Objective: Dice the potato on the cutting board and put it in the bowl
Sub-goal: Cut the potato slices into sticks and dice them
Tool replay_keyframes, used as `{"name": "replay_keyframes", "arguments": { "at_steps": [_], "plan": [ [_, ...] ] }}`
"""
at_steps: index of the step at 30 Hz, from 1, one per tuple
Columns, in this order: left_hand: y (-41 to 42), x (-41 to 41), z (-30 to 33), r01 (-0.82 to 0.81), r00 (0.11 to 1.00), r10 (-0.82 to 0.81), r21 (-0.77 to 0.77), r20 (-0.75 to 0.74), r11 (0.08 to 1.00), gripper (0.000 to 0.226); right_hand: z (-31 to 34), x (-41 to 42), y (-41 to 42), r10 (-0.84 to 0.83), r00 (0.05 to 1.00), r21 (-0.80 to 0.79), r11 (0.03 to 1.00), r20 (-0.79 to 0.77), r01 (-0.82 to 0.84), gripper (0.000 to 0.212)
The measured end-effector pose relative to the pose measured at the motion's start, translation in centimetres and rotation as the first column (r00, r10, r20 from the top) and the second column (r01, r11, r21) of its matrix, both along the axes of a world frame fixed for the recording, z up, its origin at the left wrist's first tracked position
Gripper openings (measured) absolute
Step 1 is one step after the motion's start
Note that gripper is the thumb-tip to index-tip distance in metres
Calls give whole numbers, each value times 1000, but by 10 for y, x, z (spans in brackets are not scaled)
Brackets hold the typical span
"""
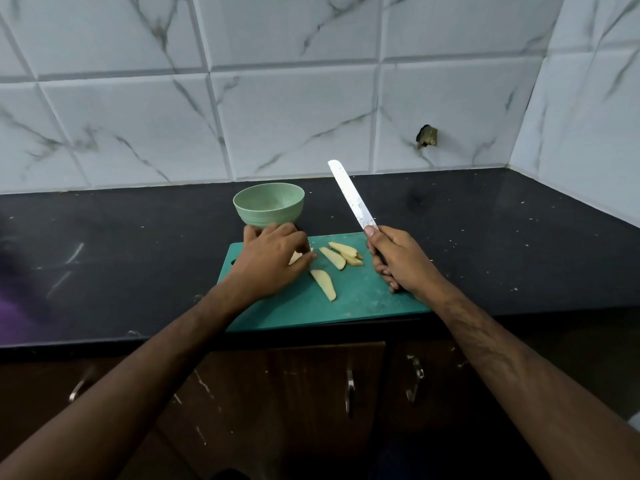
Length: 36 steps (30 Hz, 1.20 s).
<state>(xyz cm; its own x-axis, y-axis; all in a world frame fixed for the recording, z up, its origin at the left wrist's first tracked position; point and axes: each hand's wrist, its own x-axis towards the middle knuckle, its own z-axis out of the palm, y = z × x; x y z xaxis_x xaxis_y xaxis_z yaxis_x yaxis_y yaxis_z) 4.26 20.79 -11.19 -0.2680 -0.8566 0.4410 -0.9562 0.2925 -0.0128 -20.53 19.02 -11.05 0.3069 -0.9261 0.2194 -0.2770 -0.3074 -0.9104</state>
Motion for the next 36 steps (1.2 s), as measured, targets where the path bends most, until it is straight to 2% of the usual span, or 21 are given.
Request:
{"name": "replay_keyframes", "arguments": {
  "at_steps": [2,5,10,12,14,16,18,20,28,36],
  "plan": [
    [6,6,-3,85,994,-88,-63,-57,994,39,0,0,0,-4,1000,0,1000,-9,4,39],
    [14,9,-10,226,974,-226,-40,13,973,31,0,0,0,-15,1000,-1,1000,-25,15,39],
    [20,8,-16,290,957,-290,9,10,957,37,5,4,5,-33,998,13,999,-54,34,40],
    [20,8,-17,307,952,-307,6,18,952,38,12,4,12,-65,992,15,998,-109,67,41],
    [20,8,-17,306,952,-307,-3,0,952,37,24,2,23,-79,965,8,996,-248,83,41],
    [20,7,-18,298,954,-298,-11,-22,954,36,36,-1,39,-15,876,51,998,-482,45,42],
    [20,8,-19,290,956,-291,-34,-40,956,36,42,-4,57,47,705,83,996,-708,17,43],
    [20,9,-20,277,958,-280,-58,-62,959,35,41,-6,74,5,564,26,999,-826,28,42],
    [23,9,-19,226,967,-234,-91,-96,970,22,21,-1,112,-162,422,-185,983,-892,-12,40],
    [24,9,-17,229,967,-236,-83,-93,970,20,10,8,128,-268,397,-314,948,-878,-56,34]
  ]
}}
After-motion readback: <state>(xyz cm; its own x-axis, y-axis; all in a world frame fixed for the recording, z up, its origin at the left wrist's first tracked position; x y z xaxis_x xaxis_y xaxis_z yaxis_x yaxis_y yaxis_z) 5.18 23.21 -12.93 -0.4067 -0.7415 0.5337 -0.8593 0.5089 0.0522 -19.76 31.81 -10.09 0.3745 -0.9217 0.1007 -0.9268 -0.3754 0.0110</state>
